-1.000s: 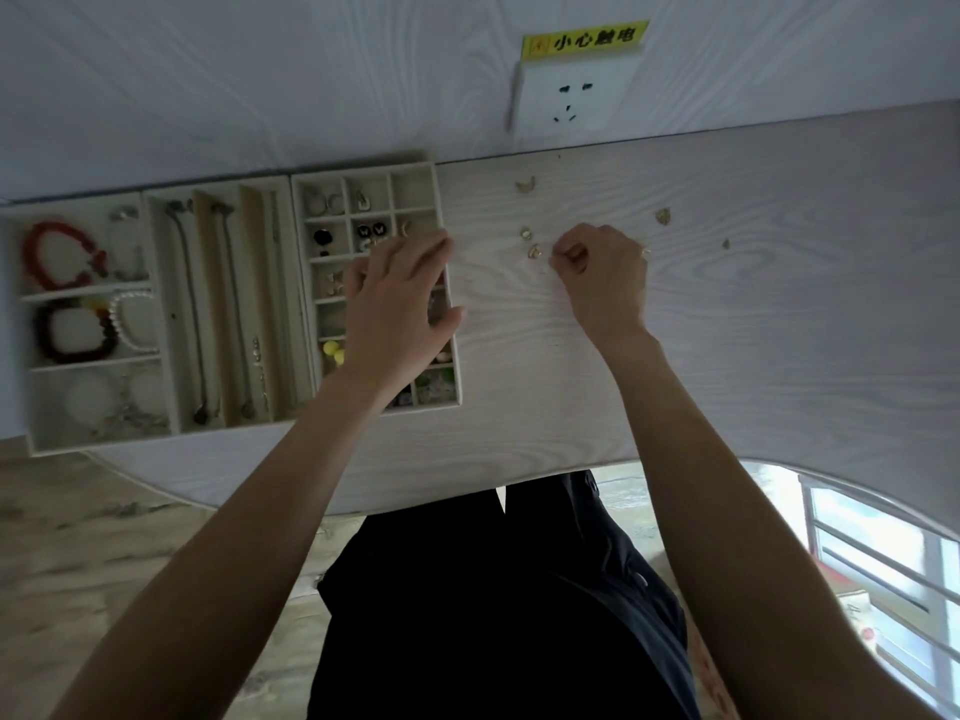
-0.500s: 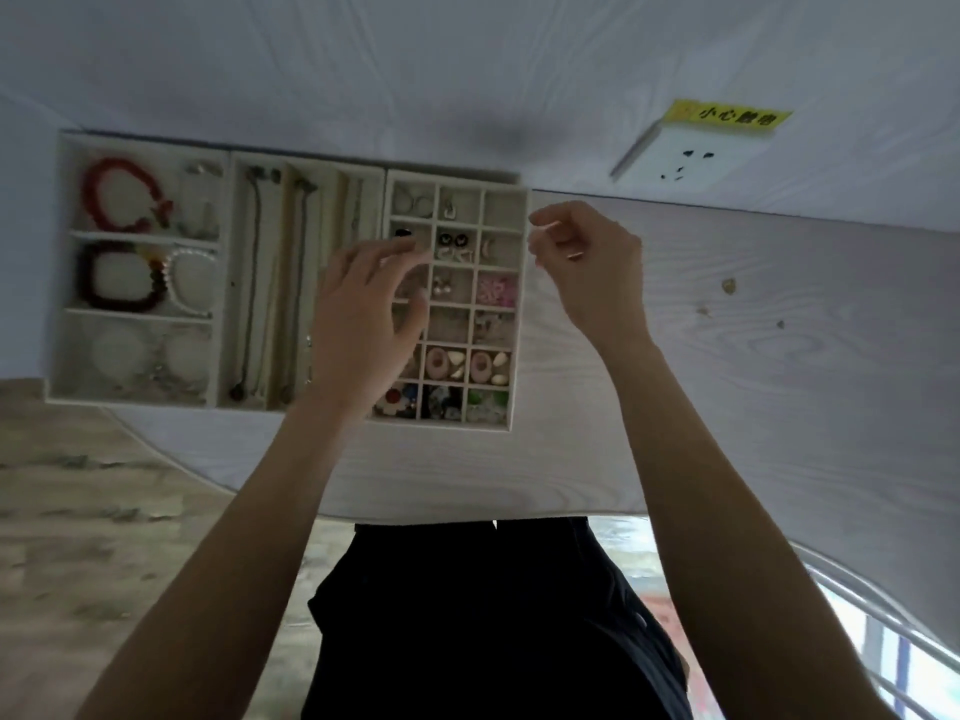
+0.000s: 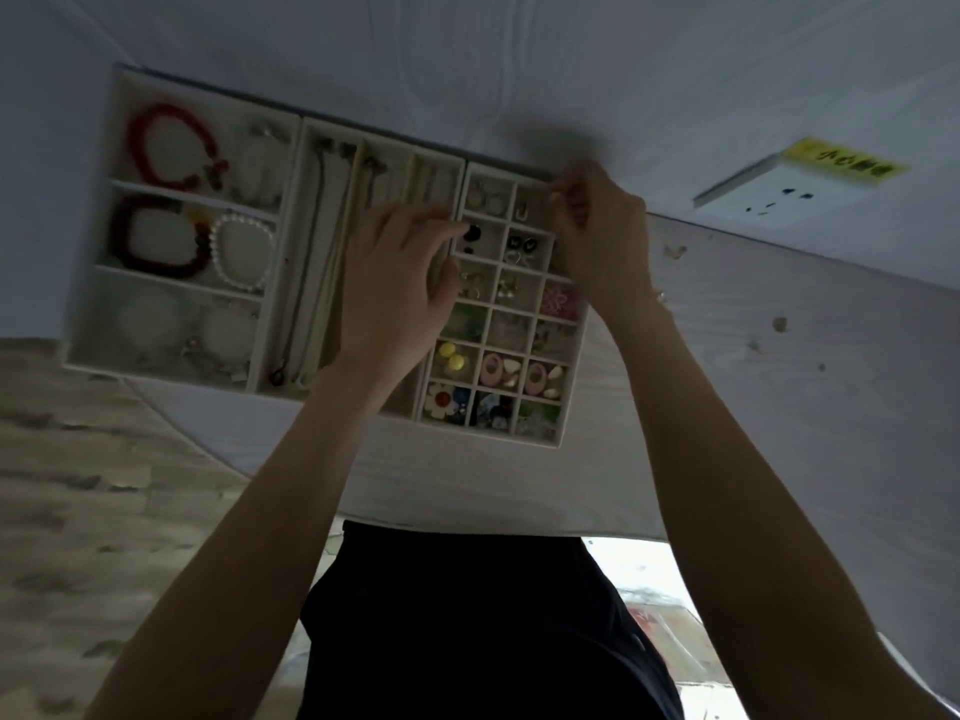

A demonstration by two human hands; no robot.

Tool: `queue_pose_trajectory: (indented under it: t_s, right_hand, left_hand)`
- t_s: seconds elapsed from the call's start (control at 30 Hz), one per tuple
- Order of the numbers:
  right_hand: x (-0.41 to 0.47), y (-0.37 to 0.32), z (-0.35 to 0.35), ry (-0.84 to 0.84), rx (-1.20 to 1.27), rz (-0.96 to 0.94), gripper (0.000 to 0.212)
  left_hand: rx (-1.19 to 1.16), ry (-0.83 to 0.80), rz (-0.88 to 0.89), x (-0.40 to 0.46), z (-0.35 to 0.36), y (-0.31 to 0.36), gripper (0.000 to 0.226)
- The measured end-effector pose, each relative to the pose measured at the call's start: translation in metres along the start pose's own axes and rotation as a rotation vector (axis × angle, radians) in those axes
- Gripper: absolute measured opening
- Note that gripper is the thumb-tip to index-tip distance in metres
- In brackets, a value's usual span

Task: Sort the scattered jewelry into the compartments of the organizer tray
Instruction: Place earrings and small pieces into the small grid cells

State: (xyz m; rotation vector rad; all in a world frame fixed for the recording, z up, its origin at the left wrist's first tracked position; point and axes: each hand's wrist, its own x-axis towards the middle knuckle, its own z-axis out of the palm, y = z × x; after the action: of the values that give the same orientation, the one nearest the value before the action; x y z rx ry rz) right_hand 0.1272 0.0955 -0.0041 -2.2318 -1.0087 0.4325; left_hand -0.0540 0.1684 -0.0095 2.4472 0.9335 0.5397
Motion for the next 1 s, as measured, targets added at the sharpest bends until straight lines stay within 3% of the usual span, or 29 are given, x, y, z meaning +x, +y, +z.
queue_pose_trajectory:
  t_s: [0.47,0.77,0.9,1.0]
  right_hand:
    - [0.0,-0.007,-0.005,-0.046,0.14,0.049,0.015]
    - [-0.002,0.0,-0.002,0.064,-0.081,-0.089,0.029]
    - [-0.002,0.007,-0.005,0.134,-0.224,-0.079,0.02]
    - [0.002,0.005,-0.006,0.115,-0.38,-0.176,0.016]
  left_hand:
    - [-0.005,-0.035,-0.003,0.027,0.016,0.011,0.029]
    - [0.082,-0.082,-0.042,0.04,0.025,0.016,0.036]
    - [0.07,-0.097,-0.033,0.035,0.023,0.007,0.035]
    - [0.076,-0.066,-0.013,0.037,0.024,0.005,0.037]
